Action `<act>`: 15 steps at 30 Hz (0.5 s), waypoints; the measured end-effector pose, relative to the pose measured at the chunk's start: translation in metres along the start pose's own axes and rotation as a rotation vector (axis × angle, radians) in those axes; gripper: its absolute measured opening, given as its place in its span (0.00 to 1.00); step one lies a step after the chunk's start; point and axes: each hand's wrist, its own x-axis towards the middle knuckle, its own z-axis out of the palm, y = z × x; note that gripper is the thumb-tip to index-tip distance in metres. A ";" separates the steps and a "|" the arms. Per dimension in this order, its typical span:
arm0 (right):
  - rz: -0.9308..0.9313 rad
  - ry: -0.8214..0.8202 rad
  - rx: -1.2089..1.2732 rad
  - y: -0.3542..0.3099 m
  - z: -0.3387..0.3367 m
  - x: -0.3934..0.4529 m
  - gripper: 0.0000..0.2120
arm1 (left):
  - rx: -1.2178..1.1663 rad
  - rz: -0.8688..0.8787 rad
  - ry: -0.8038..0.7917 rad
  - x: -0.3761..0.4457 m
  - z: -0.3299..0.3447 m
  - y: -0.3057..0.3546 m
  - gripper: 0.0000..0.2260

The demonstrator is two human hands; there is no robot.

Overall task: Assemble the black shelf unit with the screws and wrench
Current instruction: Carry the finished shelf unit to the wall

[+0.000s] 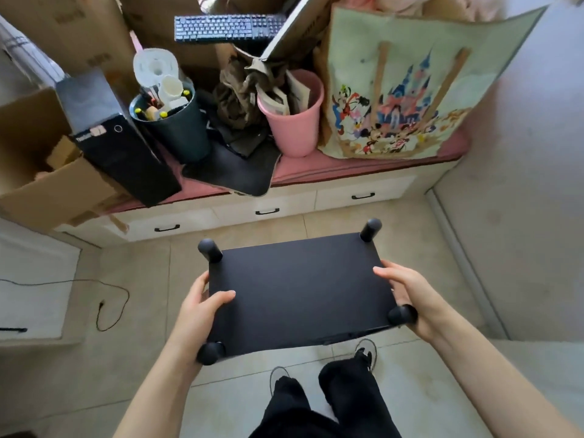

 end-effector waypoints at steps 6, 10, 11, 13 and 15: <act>-0.113 0.055 0.125 -0.023 -0.099 -0.020 0.18 | 0.053 0.016 -0.217 0.003 0.110 0.030 0.29; -0.229 0.154 0.229 -0.049 -0.177 -0.023 0.25 | -0.046 -0.004 -0.157 0.011 0.191 0.049 0.22; -0.270 0.161 0.234 -0.055 -0.196 -0.025 0.25 | -0.057 0.012 -0.163 0.013 0.211 0.055 0.20; -0.371 0.142 0.160 -0.069 -0.228 -0.029 0.24 | -0.087 0.060 -0.205 0.019 0.248 0.067 0.19; -0.469 0.160 0.014 -0.079 -0.254 -0.033 0.24 | -0.096 0.116 -0.250 0.026 0.281 0.077 0.19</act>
